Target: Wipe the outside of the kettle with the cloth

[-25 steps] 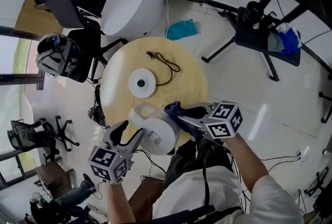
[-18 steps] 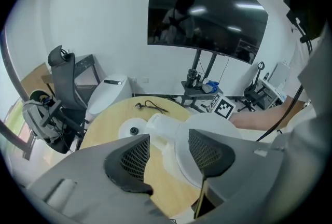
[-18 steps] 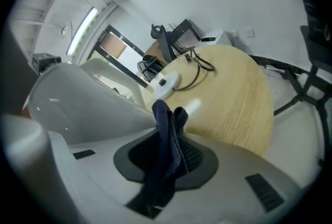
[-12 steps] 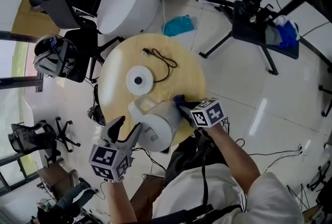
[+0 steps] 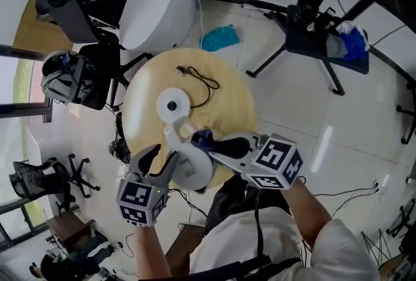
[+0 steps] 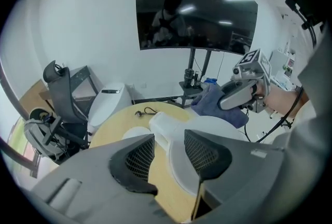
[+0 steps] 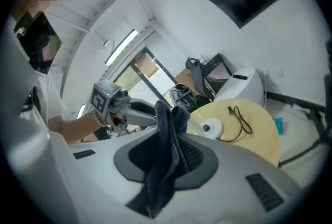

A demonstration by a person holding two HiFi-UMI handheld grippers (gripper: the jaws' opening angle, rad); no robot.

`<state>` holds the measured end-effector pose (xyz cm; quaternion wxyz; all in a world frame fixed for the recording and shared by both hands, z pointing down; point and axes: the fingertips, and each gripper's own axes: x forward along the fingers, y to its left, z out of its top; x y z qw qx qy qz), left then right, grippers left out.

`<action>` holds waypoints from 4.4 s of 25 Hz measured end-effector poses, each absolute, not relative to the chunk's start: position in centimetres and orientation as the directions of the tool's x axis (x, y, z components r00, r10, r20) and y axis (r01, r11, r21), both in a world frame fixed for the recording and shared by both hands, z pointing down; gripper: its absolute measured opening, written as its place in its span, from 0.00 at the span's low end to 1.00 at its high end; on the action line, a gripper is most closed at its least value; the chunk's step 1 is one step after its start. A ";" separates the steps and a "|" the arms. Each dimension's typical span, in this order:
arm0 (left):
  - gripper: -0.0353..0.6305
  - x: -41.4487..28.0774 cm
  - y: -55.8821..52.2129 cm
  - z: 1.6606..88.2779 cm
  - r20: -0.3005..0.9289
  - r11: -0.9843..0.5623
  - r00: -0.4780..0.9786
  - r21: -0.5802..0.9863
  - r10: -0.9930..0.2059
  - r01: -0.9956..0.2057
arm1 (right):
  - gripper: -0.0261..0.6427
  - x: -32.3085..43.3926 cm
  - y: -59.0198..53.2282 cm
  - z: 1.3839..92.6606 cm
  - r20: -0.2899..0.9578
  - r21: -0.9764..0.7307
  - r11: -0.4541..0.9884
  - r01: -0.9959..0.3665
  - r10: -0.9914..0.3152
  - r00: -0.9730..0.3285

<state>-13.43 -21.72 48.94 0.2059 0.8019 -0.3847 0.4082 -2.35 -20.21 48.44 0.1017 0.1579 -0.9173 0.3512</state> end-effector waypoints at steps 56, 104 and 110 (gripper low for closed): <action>0.05 -24.5 -2.4 42.7 0.271 -0.197 0.292 0.329 -0.917 -0.924 | 0.16 0.6 -11.2 43.0 0.230 -0.565 0.555 -0.611 -0.605 -0.762; 0.05 -9.1 21.3 42.7 0.354 -0.311 0.369 0.210 -0.860 -0.927 | 0.16 4.8 19.6 40.1 0.291 -0.350 0.625 -0.698 -0.636 -0.715; 0.05 -9.5 21.4 42.3 0.353 -0.306 0.360 0.200 -0.864 -0.931 | 0.16 4.2 19.5 40.0 0.287 -0.351 0.635 -0.688 -0.626 -0.725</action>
